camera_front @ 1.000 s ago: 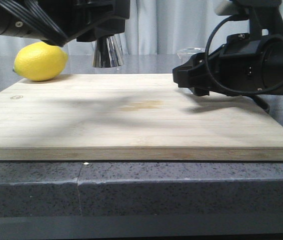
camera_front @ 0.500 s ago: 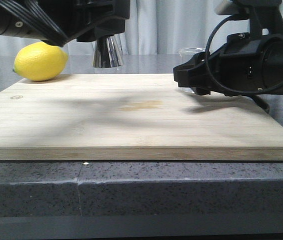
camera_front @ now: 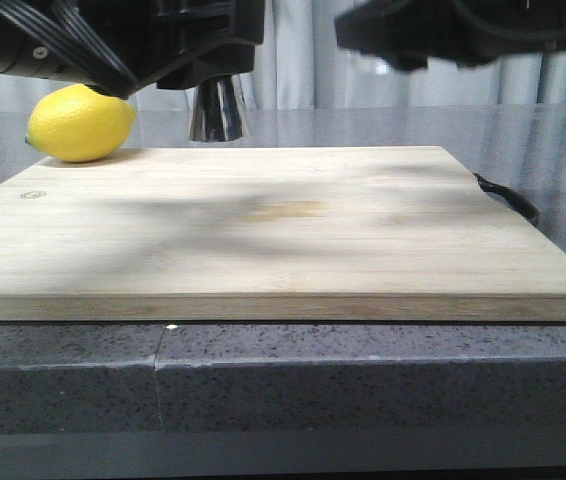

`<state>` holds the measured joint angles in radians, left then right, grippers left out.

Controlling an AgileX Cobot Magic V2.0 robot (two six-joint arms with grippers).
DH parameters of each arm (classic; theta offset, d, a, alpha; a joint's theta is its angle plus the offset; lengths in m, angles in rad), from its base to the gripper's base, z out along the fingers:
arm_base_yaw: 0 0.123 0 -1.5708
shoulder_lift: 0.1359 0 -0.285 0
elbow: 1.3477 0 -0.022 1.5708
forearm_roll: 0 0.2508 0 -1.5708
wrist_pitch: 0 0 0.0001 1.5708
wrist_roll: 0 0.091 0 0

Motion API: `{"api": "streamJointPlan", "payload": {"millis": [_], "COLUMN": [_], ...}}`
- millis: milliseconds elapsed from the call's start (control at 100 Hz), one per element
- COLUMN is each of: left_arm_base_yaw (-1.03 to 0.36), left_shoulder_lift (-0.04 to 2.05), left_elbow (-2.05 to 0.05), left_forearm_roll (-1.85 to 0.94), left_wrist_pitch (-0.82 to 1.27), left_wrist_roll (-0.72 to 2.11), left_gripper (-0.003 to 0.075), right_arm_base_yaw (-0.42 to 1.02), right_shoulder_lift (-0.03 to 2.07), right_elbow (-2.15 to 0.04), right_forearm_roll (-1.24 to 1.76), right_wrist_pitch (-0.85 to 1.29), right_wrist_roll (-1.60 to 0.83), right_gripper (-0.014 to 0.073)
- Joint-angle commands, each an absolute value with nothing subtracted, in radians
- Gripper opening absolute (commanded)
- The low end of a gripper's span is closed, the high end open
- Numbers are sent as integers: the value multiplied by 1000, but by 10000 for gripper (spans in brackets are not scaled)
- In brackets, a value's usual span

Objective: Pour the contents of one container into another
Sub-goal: 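Raise the beaker with the right gripper above the held jigger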

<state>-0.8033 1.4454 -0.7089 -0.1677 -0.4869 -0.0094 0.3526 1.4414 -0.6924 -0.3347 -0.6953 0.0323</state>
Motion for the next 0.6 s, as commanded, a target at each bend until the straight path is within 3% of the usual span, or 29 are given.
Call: {"api": "streamJointPlan", "payload": {"millis": [0,590], "left_arm_base_yaw": [-822,-845], "left_shoulder_lift": [1405,1407], "left_elbow": [-741,-741], "left_forearm_roll": [-151,-144], "left_wrist_pitch": [-561,-529], "left_wrist_roll": [-16,-16], "left_gripper": [-20,-20], "right_arm_base_yaw": [355,441], "right_shoulder_lift": [1373,1354], "right_elbow": [-759,-958], "right_forearm_roll": [-370,-639], "right_wrist_pitch": [-741,-598], "right_wrist_roll": [31,31], "right_gripper": [202,202]}}
